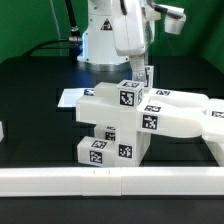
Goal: Assemble chair
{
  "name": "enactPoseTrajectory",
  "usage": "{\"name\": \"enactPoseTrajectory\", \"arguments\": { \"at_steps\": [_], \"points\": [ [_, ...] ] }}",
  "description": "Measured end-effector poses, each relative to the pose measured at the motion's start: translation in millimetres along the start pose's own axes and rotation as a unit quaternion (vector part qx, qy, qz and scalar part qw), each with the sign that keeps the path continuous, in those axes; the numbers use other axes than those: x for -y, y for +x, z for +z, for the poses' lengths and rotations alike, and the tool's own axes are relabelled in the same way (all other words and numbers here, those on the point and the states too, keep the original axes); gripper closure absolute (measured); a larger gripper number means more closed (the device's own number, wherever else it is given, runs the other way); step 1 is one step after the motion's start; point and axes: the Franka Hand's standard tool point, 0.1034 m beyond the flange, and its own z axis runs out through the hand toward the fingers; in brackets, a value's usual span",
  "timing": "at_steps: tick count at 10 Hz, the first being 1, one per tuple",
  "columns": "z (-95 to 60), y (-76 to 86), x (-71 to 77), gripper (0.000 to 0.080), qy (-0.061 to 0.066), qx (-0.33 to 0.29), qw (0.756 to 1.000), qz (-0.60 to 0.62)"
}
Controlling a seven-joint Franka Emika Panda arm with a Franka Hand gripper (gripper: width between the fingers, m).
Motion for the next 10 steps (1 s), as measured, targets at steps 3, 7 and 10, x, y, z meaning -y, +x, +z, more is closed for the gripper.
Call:
{"name": "enactPoseTrajectory", "arguments": {
  "at_steps": [3, 7, 10],
  "points": [
    [2.3, -2.1, -2.8, 0.0194, -0.026, 0.0, 0.998, -0.063],
    [2.8, -6.4, 0.9, 0.0151, -0.042, -0.002, 0.975, -0.217],
    [4.0, -3.6, -0.4, 0.015, -0.059, -0.01, 0.928, -0.369]
  ]
}}
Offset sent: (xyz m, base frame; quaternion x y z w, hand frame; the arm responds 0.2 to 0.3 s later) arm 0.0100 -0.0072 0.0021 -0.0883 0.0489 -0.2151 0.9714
